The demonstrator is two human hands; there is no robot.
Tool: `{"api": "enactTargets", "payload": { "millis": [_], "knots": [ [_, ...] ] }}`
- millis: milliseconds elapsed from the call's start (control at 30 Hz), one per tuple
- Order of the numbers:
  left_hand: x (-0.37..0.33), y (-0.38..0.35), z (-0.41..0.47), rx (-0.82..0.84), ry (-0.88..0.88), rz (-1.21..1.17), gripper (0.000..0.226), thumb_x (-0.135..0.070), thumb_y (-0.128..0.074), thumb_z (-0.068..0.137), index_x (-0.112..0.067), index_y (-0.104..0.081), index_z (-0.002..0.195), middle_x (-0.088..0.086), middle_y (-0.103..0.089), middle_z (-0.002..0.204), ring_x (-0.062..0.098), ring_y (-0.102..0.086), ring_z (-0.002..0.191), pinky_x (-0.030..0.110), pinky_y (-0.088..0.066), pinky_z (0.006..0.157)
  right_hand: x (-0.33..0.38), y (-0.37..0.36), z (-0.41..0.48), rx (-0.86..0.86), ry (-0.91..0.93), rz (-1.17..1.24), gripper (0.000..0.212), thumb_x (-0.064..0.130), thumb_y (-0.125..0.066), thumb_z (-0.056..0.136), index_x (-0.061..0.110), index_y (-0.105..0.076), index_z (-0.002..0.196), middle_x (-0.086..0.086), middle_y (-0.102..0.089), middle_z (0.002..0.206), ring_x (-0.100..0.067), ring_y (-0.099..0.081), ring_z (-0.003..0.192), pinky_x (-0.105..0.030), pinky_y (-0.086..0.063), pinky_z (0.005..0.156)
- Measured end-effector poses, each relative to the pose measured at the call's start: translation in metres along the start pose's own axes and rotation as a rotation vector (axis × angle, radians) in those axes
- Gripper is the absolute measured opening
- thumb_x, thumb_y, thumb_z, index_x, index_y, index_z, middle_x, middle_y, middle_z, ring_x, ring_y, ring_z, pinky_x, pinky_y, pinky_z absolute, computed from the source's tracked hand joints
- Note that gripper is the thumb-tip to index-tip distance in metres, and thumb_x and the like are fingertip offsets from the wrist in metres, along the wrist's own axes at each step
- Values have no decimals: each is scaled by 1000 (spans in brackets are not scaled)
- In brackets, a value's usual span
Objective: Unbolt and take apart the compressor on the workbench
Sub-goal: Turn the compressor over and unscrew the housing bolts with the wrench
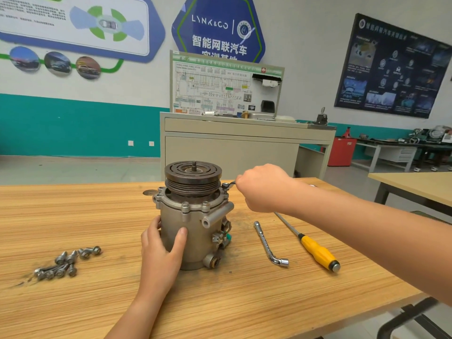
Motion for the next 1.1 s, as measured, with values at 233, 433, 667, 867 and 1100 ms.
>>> {"api": "enactTargets", "payload": {
  "millis": [233,433,667,867,1100],
  "knots": [
    [-1,0,-1,-5,-5,-2,60,-30,-60,89,-18,-33,142,2,-35,135,19,-35,129,34,-29,108,-3,-2,1,-22,0,26,15,20,-43,91,13,-54,99,2,-34,62,-12,-33,51,-25,-26,42],
    [-1,0,-1,-19,-6,-5,61,-31,-60,88,-18,-33,142,-2,-34,130,16,-36,126,32,-29,107,-7,-1,3,-36,0,65,12,20,-43,89,14,-53,91,3,-36,61,-12,-35,50,-24,-28,42],
    [2,-1,1,-28,-9,-2,61,-33,-59,87,-19,-34,141,-7,-33,125,14,-37,123,28,-29,103,-14,-9,9,-66,43,73,11,24,-41,89,15,-46,83,3,-38,61,-11,-35,51,-23,-26,43],
    [3,-1,1,-35,-19,-3,58,-33,-60,87,-21,-35,139,-8,-34,124,8,-37,116,25,-29,98,-18,-20,14,-99,92,-29,26,27,-35,92,12,-55,99,3,-38,59,-11,-36,49,-23,-25,41],
    [2,-1,1,-30,-23,-14,60,-34,-59,86,-23,-34,139,-9,-34,126,6,-37,117,22,-28,96,-31,-46,50,-163,60,14,30,3,-38,92,15,-50,117,4,-49,67,-19,-49,63,-30,-41,72]
  ]
}}
Point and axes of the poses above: each hand's wrist, its own z-axis towards the middle knuckle, its own y-axis out of the back of the hand, x = y × z, the point moved 3 cm from there along z, towards the middle knuckle
